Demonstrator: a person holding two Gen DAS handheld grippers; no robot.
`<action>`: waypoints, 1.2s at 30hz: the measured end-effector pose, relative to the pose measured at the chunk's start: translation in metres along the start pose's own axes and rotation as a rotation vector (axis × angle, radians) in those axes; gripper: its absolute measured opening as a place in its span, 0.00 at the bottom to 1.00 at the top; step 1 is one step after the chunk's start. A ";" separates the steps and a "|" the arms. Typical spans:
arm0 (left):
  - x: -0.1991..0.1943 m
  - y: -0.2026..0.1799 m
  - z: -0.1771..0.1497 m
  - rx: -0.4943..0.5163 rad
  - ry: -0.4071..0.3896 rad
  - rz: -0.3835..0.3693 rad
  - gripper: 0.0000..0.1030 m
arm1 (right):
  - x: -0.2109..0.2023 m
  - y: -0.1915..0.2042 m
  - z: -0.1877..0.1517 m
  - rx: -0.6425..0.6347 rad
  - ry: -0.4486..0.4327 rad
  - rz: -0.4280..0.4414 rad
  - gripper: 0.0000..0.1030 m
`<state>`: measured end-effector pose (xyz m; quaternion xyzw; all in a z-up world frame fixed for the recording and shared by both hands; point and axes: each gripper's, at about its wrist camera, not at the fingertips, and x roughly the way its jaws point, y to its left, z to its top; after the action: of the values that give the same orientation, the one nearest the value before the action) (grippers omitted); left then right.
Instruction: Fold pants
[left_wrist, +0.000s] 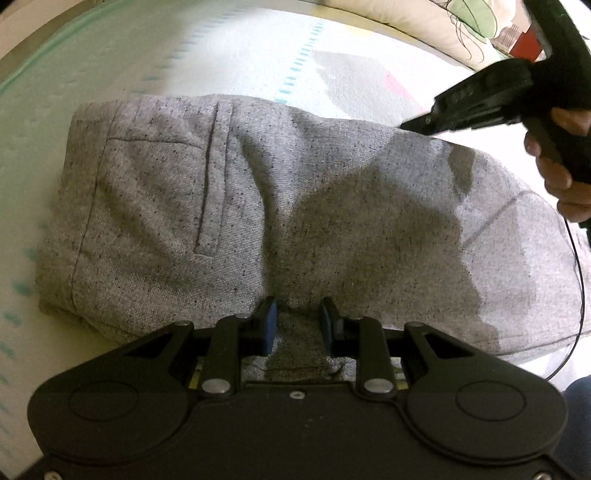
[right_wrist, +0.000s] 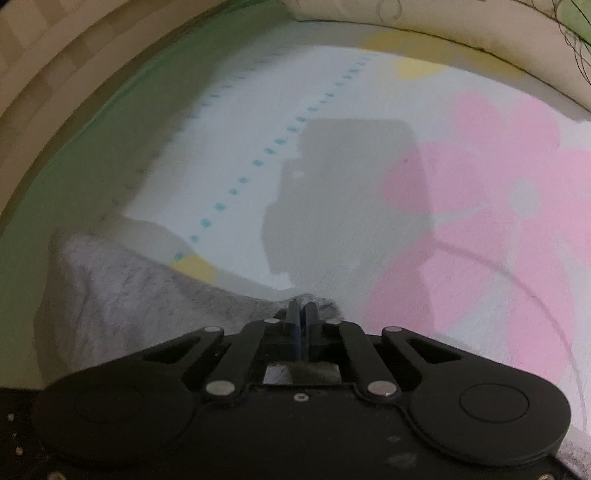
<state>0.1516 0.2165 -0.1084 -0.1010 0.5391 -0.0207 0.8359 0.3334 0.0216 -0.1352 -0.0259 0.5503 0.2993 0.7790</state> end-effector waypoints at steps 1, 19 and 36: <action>-0.001 0.000 -0.001 0.000 -0.004 0.000 0.35 | -0.006 0.001 0.002 0.008 -0.031 0.002 0.03; -0.020 -0.008 0.009 0.029 -0.045 0.026 0.35 | -0.005 -0.005 0.021 0.009 -0.071 -0.078 0.39; -0.010 0.057 0.042 -0.006 0.001 0.177 0.50 | 0.012 0.006 0.006 0.018 -0.110 -0.078 0.04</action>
<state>0.1811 0.2804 -0.0934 -0.0553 0.5462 0.0549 0.8340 0.3384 0.0340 -0.1411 -0.0239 0.5080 0.2650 0.8193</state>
